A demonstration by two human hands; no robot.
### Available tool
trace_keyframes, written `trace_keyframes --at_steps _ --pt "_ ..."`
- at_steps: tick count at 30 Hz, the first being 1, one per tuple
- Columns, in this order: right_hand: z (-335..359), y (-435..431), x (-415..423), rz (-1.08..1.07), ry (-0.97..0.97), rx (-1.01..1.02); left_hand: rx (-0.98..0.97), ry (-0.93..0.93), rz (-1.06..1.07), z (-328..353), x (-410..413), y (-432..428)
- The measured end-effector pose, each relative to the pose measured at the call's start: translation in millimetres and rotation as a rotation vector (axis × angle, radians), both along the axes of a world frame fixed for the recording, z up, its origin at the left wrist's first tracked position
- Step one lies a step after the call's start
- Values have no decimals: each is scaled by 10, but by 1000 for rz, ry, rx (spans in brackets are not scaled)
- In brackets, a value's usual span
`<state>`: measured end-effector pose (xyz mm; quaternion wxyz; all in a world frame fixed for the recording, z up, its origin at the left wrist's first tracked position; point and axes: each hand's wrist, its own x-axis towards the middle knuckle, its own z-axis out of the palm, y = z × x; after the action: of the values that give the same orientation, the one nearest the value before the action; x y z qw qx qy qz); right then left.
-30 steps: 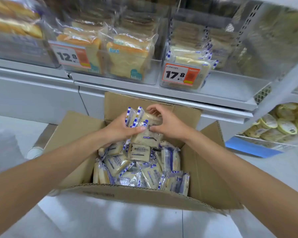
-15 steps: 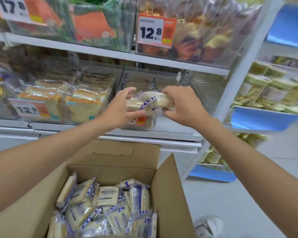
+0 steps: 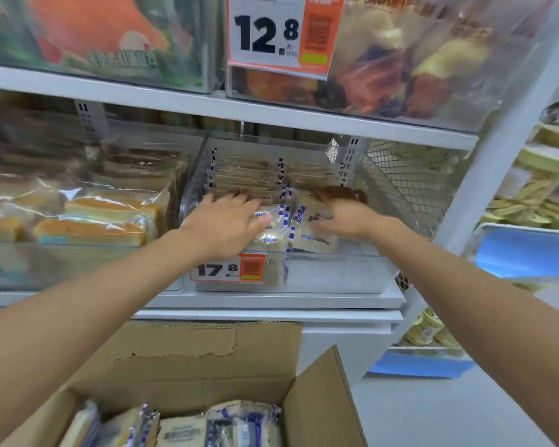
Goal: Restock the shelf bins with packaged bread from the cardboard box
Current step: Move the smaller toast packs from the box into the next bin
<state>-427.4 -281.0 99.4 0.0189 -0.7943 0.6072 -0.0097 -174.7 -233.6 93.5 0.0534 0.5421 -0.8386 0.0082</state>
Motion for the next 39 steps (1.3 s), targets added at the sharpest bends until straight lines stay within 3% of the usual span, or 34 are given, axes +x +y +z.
trace_keyframes --at_steps 5,9,15,18,22,27,31,35,39 --pt "-74 -180 -6 -6 216 -125 -81 2 -30 -75 25 -13" --pt "-133 -257 5 -20 127 -109 -116 21 -35 -75 14 0" --pt "-209 -384 194 -127 138 -168 -148 26 -33 -110 18 -15" --pt "-146 -369 158 -97 47 -75 -140 34 -26 -112 17 -20" --pt "-35 -304 -73 -133 168 -22 -138 50 -24 -106 13 -12" --pt "-174 -338 18 -83 -16 -5 -151 60 -23 -110 10 -22" --pt "-146 -344 -11 -111 -37 22 -121 52 -15 -80 0 8" --pt "-189 -313 -15 -80 106 -65 -100 40 -12 -49 13 27" --pt "-55 -136 22 -30 13 -188 -10 77 2 1 0 38"
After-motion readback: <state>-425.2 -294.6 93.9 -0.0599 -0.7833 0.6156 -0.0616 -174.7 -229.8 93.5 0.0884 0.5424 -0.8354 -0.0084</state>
